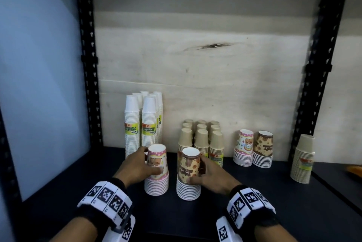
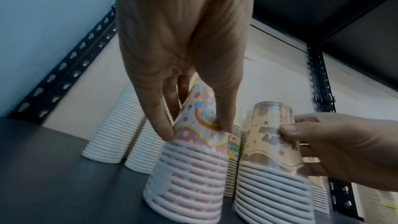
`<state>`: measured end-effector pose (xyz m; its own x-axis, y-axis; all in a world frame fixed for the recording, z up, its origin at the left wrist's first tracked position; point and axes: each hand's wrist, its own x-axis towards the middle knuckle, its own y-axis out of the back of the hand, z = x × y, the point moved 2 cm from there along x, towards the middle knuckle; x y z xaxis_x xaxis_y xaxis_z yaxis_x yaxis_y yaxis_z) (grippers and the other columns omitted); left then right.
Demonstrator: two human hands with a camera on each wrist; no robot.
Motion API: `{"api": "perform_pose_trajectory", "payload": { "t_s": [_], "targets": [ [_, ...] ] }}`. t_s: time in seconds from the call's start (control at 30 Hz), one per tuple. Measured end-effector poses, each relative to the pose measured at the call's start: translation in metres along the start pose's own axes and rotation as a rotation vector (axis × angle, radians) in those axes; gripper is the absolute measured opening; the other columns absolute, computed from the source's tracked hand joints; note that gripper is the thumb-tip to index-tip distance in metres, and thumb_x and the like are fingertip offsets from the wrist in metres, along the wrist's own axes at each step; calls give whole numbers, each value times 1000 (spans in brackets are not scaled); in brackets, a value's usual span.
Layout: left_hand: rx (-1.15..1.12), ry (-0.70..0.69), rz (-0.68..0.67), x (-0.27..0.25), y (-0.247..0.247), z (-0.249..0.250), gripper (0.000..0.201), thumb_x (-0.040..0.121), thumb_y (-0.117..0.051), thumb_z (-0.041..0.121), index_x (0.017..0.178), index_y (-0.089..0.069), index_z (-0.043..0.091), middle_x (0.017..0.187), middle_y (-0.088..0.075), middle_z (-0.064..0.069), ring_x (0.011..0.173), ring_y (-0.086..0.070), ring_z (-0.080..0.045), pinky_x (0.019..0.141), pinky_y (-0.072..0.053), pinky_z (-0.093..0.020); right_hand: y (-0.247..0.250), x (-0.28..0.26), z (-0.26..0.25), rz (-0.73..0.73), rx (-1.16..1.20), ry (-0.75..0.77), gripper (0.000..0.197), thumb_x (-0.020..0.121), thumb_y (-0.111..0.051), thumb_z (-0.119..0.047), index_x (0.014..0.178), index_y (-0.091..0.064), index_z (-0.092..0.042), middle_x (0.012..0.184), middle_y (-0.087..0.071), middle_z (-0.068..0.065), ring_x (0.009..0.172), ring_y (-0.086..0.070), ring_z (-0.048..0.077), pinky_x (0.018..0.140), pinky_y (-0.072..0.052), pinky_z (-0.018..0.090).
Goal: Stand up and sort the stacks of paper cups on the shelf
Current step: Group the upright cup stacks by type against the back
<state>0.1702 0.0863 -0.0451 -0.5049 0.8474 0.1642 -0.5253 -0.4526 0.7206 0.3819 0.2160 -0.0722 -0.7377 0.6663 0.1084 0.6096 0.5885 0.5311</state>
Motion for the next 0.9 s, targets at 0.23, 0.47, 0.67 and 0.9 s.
{"api": "perform_pose_trajectory", "payload": {
  "t_s": [0.23,0.47,0.67,0.9],
  "targets": [
    [-30,-19,-31,1,-6,-6,67,63,-87,40,119,-52,29,114,-66,10,99,-63,-9,94,-51,-32,4,5,-7,132,86,67,68,70,-86,-23,125,-46,-28,116,-66,-9,101,-66,0,88,-53,19],
    [4,-108,-75,-3,-9,21,59,63,-85,44,110,-50,34,104,-63,16,86,-61,1,80,-49,-22,32,-5,-10,116,-61,29,62,68,-83,-22,121,-52,-28,109,-67,-11,96,-65,-2,83,-53,15],
    [-2,-248,-174,-2,-44,75,70,63,-85,48,123,-54,30,114,-66,16,94,-61,3,81,-48,-16,100,-34,7,164,-145,-41,61,70,-80,-20,123,-52,-25,111,-67,-11,100,-64,4,84,-55,21],
    [-23,-309,-240,13,-107,131,70,64,-85,46,124,-53,28,113,-62,20,96,-57,2,81,-42,-14,170,-64,49,268,-164,-131,66,73,-80,-19,128,-45,-30,116,-63,-11,99,-61,-3,74,-48,10]
  ]
}}
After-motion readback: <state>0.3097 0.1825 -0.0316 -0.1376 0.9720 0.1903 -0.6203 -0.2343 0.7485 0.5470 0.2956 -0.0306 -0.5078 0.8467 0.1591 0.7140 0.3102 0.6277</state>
